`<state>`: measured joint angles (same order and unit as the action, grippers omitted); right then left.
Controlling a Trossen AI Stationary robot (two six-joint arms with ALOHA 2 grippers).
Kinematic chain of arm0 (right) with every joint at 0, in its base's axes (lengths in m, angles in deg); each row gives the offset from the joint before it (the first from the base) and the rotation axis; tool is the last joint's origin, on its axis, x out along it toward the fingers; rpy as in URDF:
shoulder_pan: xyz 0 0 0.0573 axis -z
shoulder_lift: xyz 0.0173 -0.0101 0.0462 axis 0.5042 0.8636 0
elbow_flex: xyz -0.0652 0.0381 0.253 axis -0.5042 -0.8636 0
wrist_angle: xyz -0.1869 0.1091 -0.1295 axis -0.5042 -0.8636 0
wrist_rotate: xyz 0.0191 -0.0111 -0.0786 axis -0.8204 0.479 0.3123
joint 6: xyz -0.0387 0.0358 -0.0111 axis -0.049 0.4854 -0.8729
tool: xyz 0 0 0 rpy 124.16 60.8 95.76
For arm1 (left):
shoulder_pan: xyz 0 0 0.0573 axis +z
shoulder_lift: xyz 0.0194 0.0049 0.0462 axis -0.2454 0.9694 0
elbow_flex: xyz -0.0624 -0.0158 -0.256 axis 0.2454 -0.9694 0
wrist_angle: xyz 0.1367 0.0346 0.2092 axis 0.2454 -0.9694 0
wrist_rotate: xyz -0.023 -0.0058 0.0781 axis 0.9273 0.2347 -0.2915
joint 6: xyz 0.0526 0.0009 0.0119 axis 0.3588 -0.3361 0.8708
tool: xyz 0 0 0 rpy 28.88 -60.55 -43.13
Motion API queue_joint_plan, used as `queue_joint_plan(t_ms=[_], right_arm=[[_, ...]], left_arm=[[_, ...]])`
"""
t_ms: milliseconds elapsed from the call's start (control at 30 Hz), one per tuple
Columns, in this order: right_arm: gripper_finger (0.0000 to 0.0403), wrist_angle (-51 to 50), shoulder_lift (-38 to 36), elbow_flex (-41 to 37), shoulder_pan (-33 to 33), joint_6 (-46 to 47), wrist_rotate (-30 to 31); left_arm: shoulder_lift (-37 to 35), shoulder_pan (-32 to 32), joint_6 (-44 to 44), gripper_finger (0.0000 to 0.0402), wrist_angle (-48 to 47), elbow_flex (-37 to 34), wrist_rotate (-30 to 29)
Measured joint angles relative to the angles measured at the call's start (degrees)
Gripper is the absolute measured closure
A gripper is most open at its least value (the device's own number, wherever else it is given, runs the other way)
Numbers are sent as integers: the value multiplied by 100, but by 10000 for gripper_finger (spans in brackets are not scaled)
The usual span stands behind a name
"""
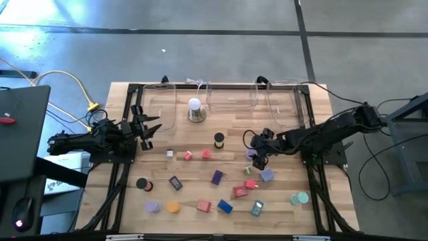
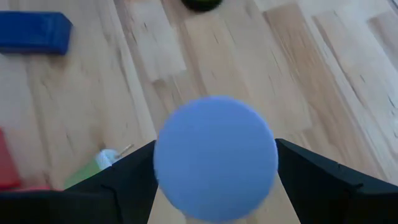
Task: Pick & Place Office items
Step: Put the right purple hourglass into the center transparent bin
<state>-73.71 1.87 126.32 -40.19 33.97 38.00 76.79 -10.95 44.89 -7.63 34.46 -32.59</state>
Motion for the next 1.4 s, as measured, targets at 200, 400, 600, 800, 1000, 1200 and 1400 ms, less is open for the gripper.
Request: queue_joint_plan(t_ms=[200,400,600,800,1000,1200,1400], right_arm=[[109,0,71,9,33,-20,7],[112,-1,83,4,33,-114,4],[159,-2,83,4,33,-114,4],[235,3,83,4,33,-157,5],[241,44,83,4,28,-308,63],[236,220,78,4,-26,-383,295],[241,179,46,79,-20,-605,322]], left_arm=[[0,1,-89,271,-7,0,-1],[0,2,-210,271,-15,1,-1],[0,-1,-218,271,-36,0,-5],[0,2,-421,271,-68,0,-300],[0,2,-1048,271,-278,0,-300],[387,-1,-1693,271,-250,0,122],[977,2,-1960,271,297,0,225]])
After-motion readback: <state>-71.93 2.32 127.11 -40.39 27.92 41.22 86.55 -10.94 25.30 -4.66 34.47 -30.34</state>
